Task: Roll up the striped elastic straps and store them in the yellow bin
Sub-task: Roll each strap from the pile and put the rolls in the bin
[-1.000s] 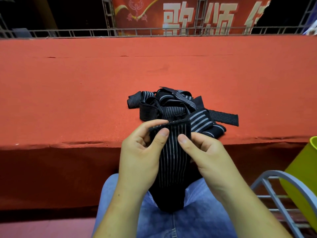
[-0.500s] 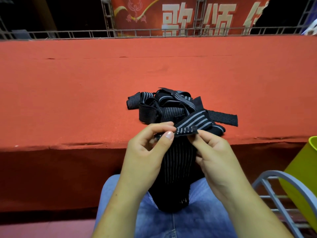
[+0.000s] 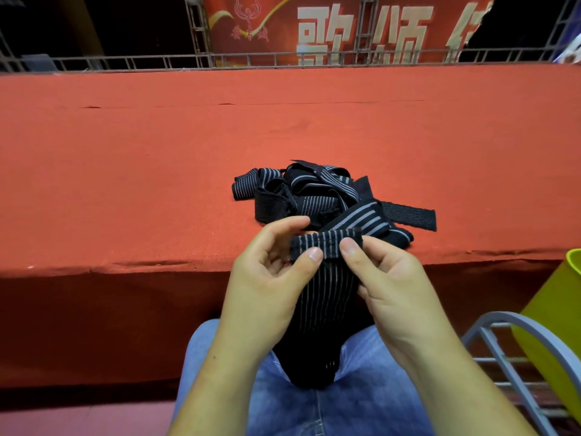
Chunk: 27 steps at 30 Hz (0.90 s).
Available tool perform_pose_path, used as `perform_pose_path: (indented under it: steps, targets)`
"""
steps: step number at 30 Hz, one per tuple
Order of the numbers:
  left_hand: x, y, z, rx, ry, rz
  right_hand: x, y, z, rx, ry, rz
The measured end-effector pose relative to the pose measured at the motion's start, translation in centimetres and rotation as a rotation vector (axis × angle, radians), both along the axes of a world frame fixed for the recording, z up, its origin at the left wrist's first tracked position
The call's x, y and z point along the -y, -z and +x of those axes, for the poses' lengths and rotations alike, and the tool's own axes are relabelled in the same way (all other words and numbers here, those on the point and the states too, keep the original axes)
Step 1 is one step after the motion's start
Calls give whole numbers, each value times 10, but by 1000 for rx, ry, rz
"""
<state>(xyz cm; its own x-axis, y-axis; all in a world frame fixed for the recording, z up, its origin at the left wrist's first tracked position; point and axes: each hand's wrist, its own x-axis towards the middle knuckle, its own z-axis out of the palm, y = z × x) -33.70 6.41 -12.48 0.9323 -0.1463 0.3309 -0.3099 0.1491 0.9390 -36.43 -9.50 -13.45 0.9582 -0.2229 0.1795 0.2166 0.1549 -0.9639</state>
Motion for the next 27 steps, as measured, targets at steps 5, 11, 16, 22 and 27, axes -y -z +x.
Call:
perform_pose_path:
  steps: [5, 11, 16, 22, 27]
  targets:
    - [-1, 2, 1, -9, 8, 17, 1, -1, -1, -4, 22, -7]
    - [1, 3, 2, 12, -51, -39, -2, -1, -3, -92, -76, -11]
    - [1, 1, 0, 38, -27, -25, -3, -2, -4, -98, -39, -30]
    - [2, 0, -2, 88, -50, -16, -2, -1, -4, -173, -35, -25]
    - [0, 3, 1, 86, -79, 39, -3, -4, -4, -135, -77, 33]
